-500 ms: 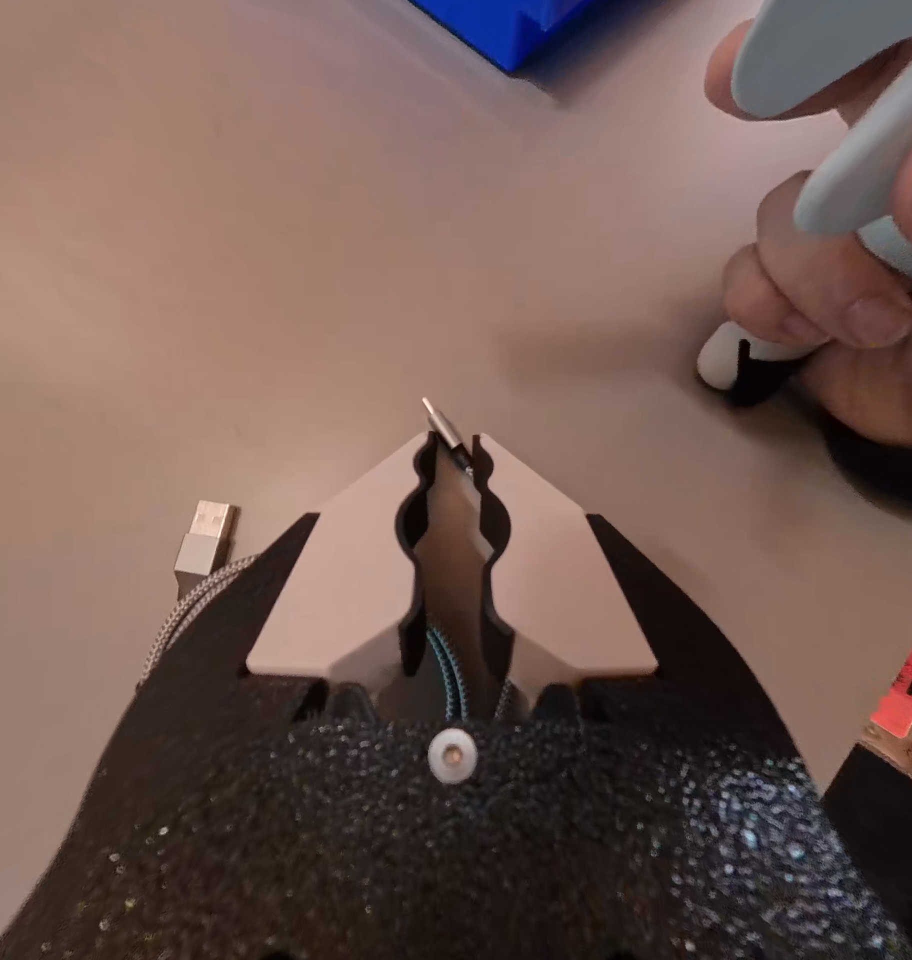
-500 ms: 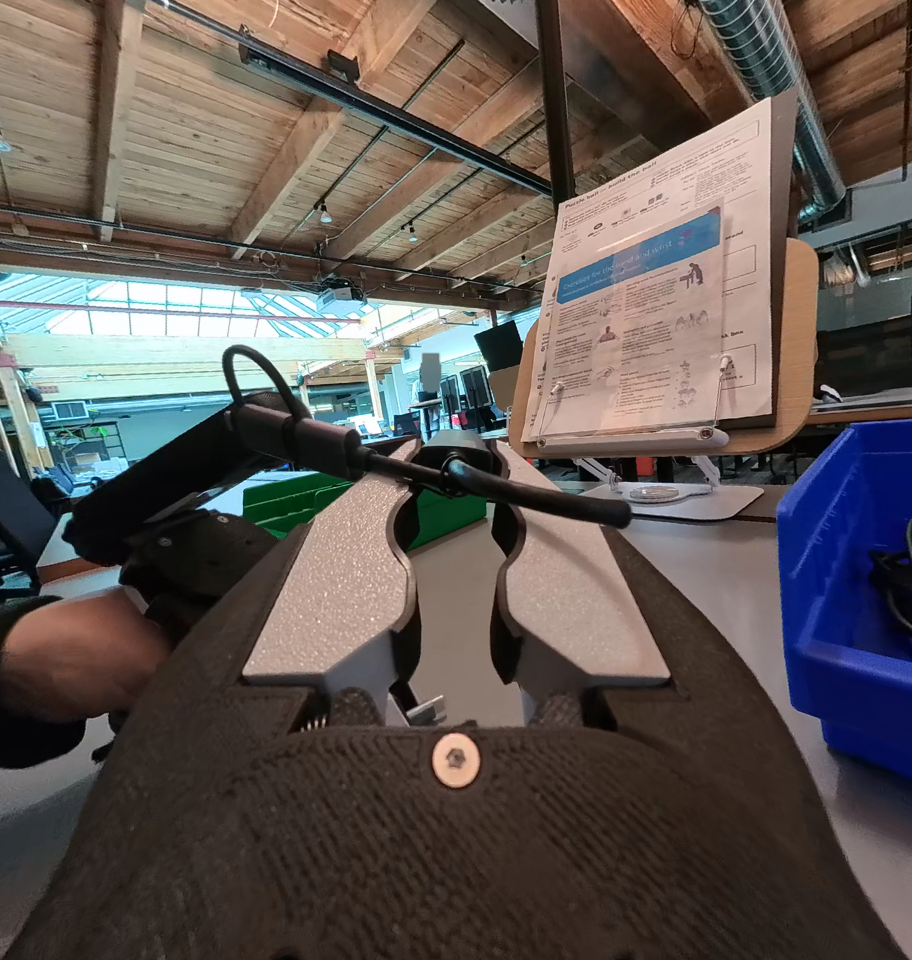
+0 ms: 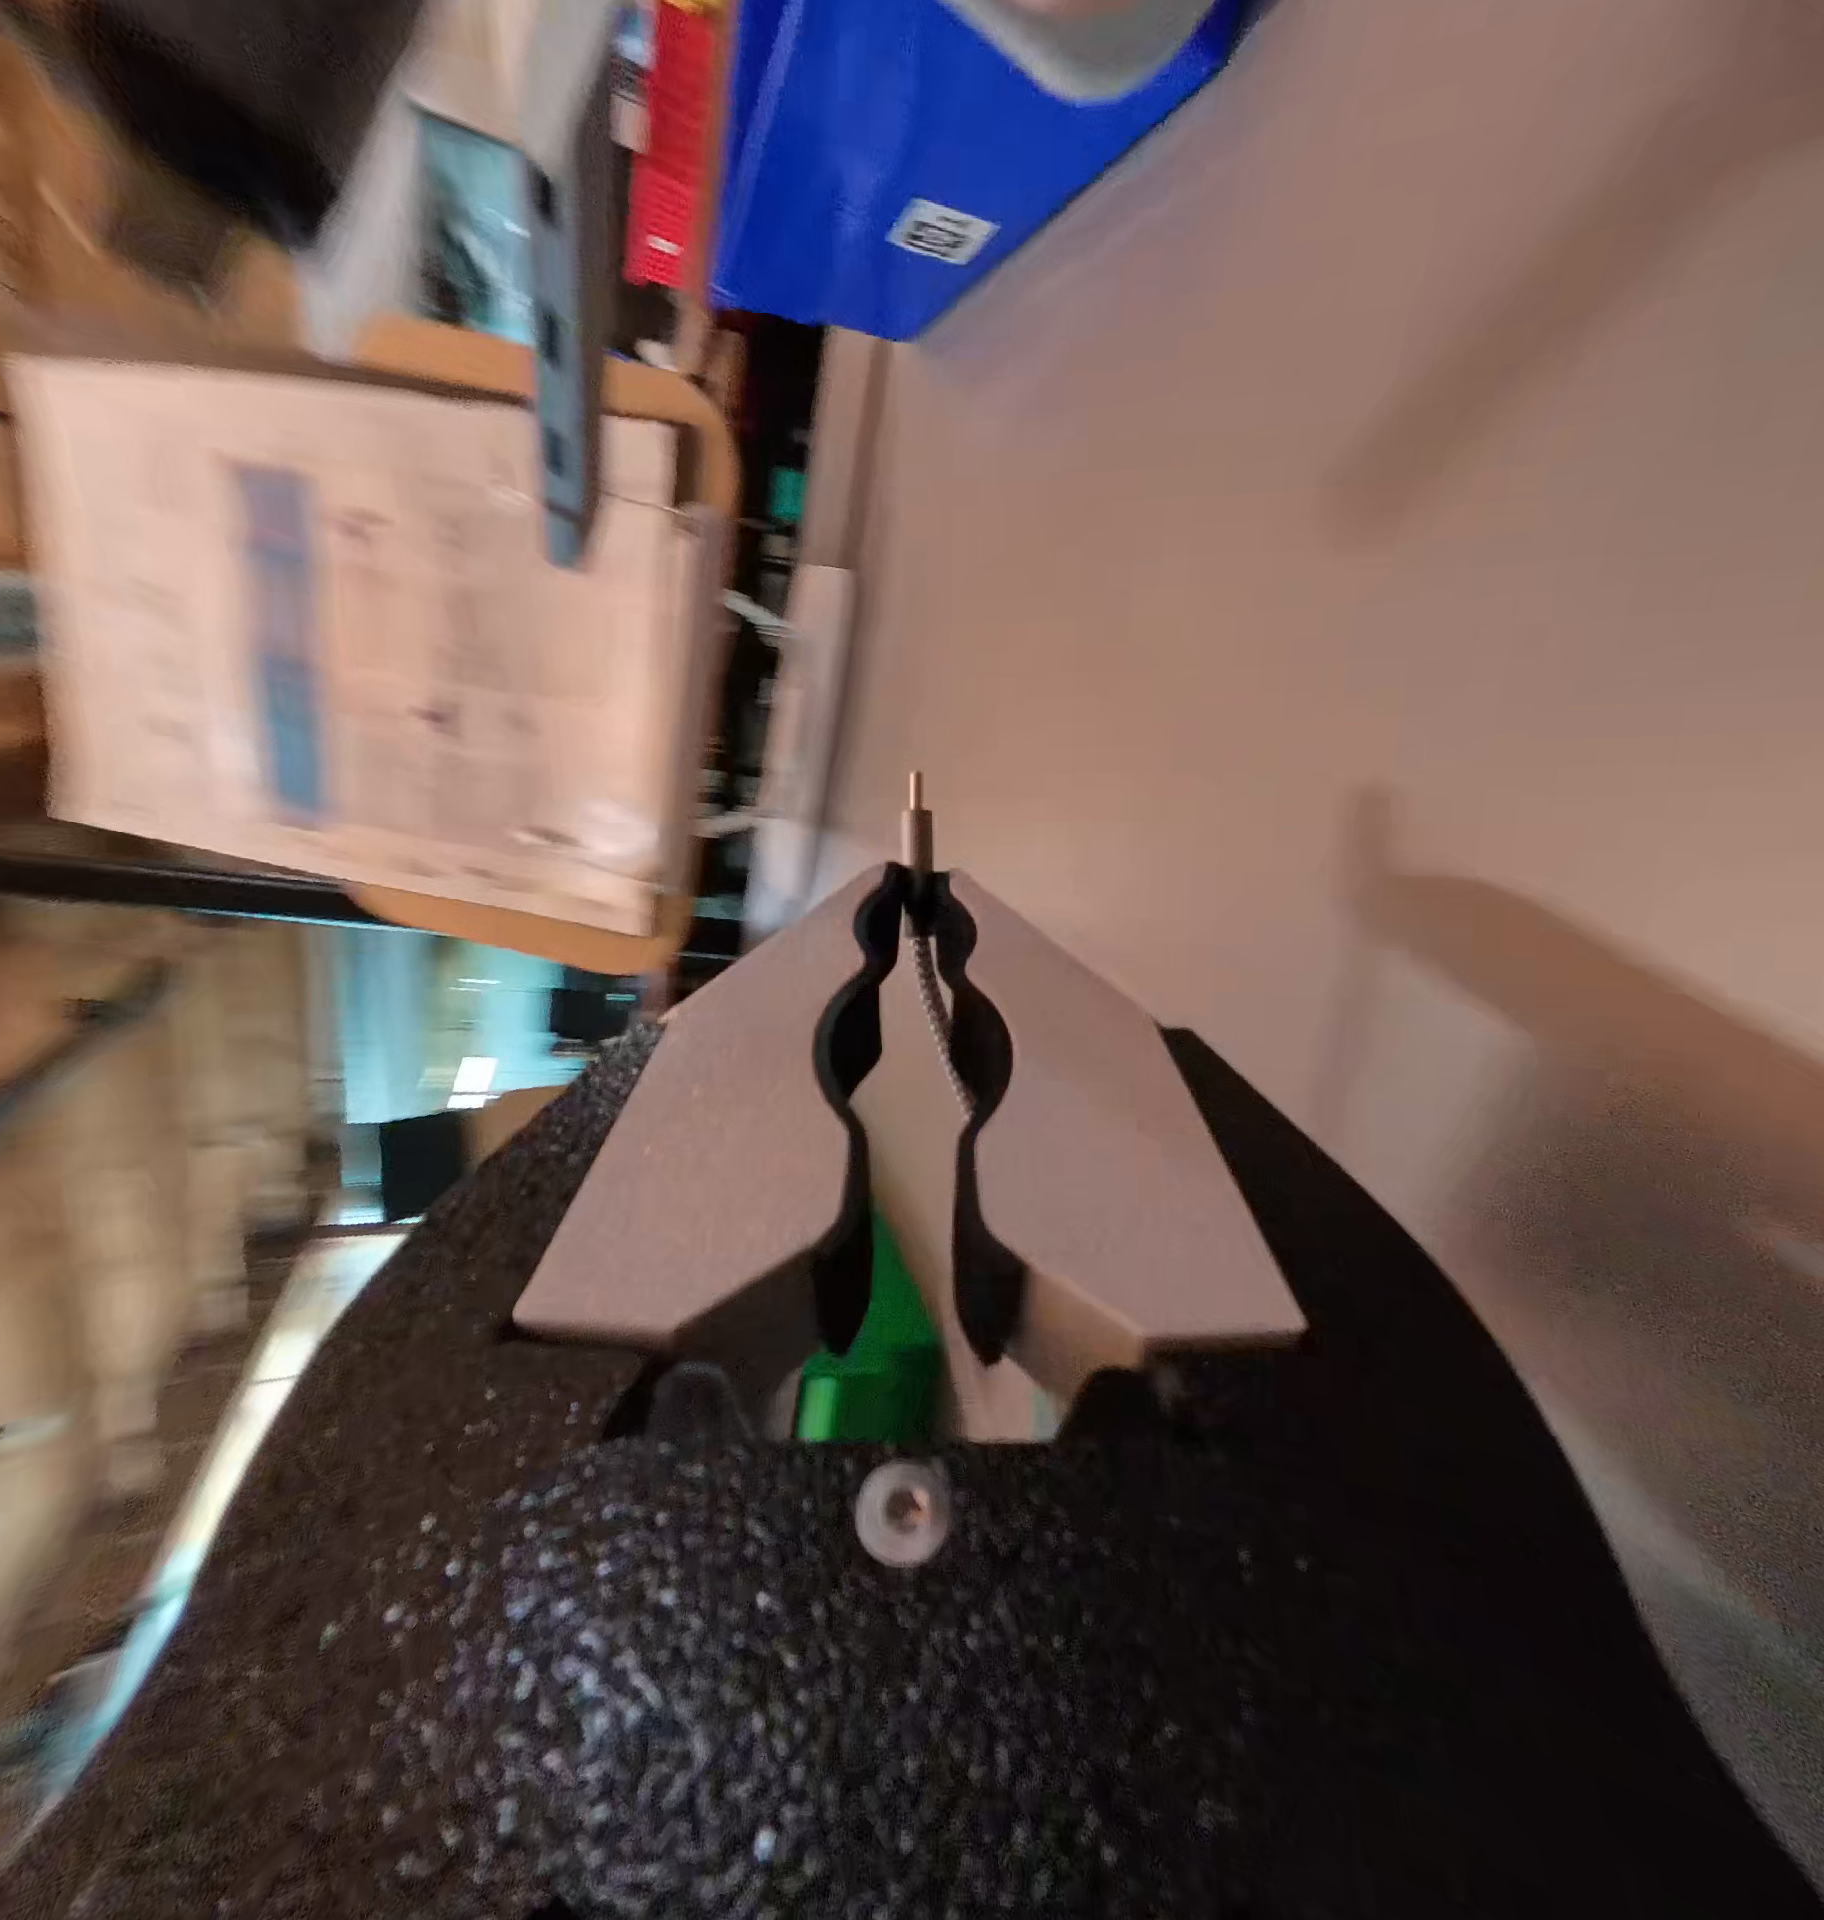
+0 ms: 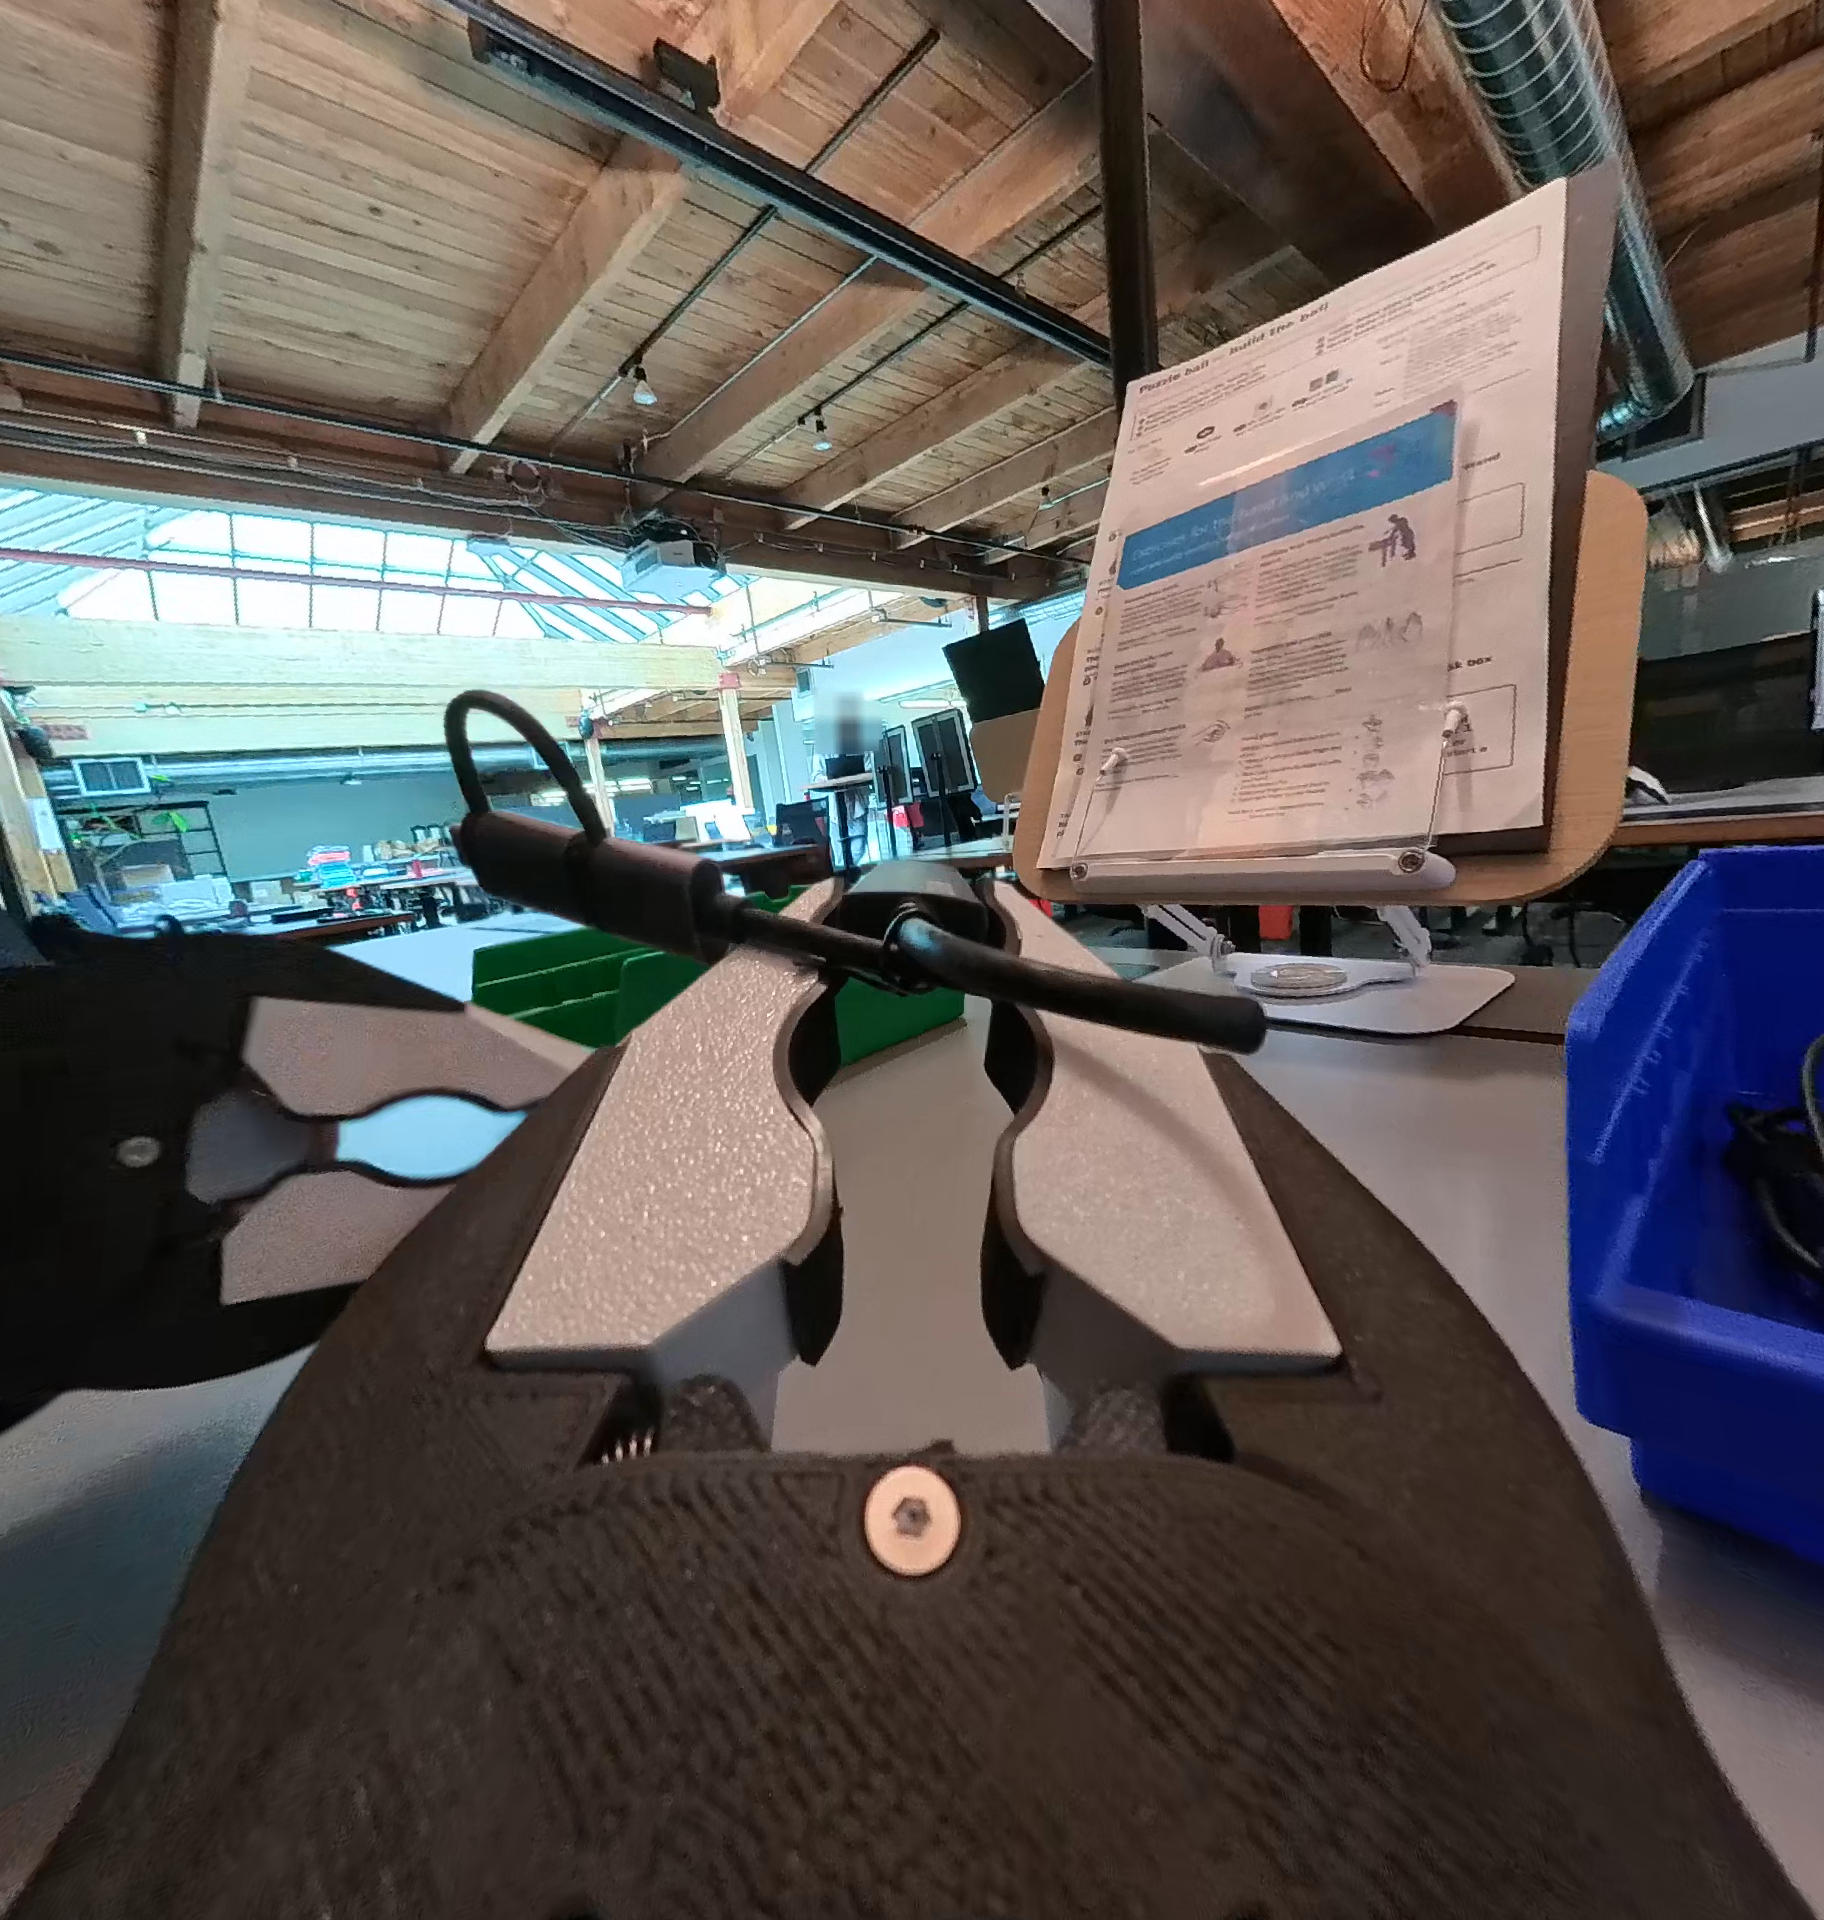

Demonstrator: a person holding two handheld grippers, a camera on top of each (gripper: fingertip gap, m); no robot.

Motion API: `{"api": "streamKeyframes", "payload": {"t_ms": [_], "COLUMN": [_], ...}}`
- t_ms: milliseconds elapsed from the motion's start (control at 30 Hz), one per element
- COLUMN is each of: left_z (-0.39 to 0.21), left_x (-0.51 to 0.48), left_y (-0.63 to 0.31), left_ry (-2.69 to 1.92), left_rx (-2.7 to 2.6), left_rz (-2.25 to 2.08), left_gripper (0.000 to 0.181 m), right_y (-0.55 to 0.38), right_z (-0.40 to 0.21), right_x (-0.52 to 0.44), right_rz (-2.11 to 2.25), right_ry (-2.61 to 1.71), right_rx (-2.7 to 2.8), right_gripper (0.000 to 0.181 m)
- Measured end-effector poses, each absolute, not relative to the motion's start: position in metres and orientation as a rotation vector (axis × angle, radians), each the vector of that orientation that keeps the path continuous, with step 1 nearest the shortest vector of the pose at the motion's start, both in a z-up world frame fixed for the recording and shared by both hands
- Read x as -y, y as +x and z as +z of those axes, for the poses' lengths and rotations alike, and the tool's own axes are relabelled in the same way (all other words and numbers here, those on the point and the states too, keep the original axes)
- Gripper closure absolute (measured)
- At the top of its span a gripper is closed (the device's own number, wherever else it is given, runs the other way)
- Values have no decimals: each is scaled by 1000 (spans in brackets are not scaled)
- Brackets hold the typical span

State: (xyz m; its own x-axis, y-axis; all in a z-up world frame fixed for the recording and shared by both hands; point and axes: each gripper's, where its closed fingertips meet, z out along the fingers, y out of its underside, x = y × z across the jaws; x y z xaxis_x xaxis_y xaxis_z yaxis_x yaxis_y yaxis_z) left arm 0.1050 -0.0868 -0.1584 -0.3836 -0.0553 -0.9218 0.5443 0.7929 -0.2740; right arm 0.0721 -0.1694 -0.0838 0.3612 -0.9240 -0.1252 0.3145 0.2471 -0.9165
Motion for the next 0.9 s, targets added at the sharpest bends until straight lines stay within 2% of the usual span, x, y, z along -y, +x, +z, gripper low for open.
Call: {"api": "streamKeyframes", "payload": {"t_ms": [167,367,900], "left_z": [-117,-92,-92], "left_x": [98,115,126], "left_y": [101,95,97], "left_ry": [484,489,494], "left_rx": [-1540,-1422,-1430], "left_rz": [-495,-498,-498], "left_gripper": [179,178,179], "right_y": [74,74,74], "right_z": [-85,-86,-86], "right_x": [170,164,157], "right_rz": [-966,-995,-948], "right_ry": [-950,-985,-999], "right_rx": [-812,-794,-771], "right_gripper": [159,159,159]}}
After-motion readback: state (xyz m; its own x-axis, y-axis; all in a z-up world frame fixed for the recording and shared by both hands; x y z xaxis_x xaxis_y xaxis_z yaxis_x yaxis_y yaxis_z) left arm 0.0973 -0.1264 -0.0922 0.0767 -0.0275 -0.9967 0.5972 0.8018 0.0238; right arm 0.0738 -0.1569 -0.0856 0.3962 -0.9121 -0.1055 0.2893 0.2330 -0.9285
